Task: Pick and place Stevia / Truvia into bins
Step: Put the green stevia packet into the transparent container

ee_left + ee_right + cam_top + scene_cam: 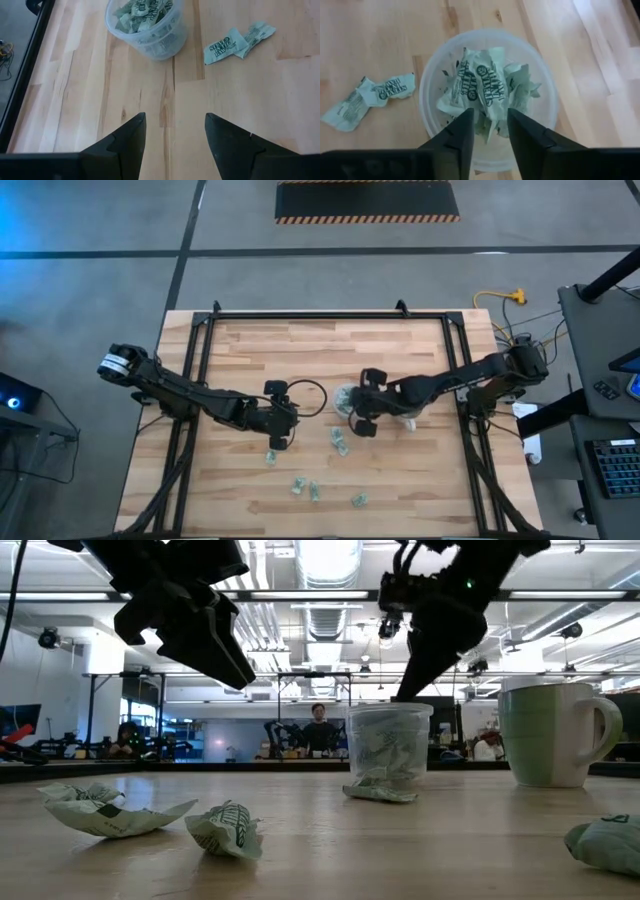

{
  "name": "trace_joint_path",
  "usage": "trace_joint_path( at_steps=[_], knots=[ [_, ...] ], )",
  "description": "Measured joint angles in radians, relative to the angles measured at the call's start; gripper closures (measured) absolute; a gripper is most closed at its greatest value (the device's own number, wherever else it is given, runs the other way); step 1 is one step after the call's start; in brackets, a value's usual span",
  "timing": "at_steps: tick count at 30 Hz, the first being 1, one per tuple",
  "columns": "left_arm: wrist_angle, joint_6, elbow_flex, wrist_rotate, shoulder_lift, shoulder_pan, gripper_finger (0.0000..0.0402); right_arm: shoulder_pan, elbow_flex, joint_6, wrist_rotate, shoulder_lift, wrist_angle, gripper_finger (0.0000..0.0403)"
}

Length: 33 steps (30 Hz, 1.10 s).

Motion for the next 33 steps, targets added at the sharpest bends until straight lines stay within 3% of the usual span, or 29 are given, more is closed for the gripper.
trace_joint_path(
  at_steps=[4, 8, 24, 33],
  knots=[
    [0.0, 0.001, 0.0, 0.0, 0.0, 0.0, 0.0214, 0.0, 0.065, 0.0, 0.0, -0.001, -0.074, 0.0276],
    [0.0, 0.001, 0.0, 0.0, 0.0, 0.0, 0.0214, 0.0, 0.097, -0.033, 0.008, 0.004, -0.041, 0.0273],
    [-0.002, 0.0, -0.002, 0.0, 0.0, 0.0, 0.0214, -0.033, 0.08, -0.072, 0.0, 0.152, 0.011, 0.0376],
    [-0.003, -0.001, -0.002, 0.0, 0.0, 0.0, 0.0214, -0.037, 0.097, -0.081, 0.001, 0.126, 0.004, 0.0372]
  ],
)
